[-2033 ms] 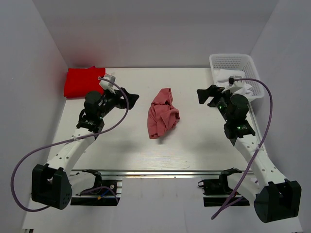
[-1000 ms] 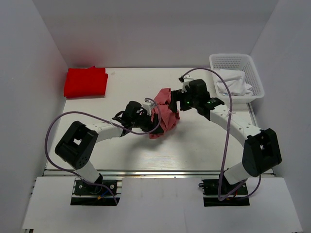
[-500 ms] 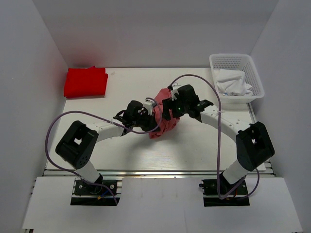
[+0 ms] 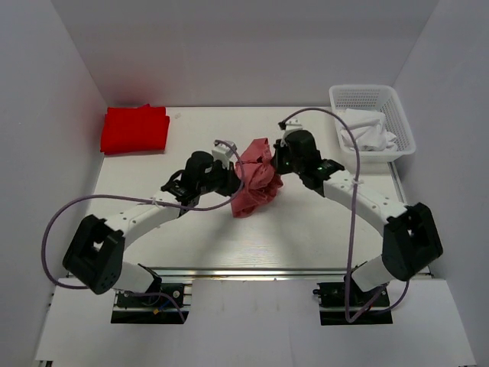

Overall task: Fold and stack the t-shirts
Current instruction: Flatten out the tshirt

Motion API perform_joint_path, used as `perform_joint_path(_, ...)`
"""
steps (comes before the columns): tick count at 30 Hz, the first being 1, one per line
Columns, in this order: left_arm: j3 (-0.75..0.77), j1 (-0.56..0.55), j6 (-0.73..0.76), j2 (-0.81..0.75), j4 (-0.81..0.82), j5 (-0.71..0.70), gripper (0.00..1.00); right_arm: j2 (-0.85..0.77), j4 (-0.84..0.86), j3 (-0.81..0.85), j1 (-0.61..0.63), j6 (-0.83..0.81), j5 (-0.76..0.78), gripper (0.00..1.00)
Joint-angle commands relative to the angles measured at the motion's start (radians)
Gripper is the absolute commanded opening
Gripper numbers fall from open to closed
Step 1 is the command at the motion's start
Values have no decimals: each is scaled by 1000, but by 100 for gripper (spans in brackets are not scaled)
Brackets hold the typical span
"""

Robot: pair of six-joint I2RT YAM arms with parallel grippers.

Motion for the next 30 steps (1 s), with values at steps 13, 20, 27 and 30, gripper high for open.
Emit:
perform_joint_path(13,407,17,192,-223,-198,-757,0,-325,347,109,-14,-214,431,0)
perform_joint_path(20,630,17,324,-213,-189,-812,0,-333,393,293,-15,-383,420,0)
perform_joint_path(27,843,-1,410,-193,-233,-766,0,-327,361,463,-14,-452,296,0)
perform_joint_path(30,901,-1,436,-214,-242,-743,0,-328,329,545,-12,-469,231,0)
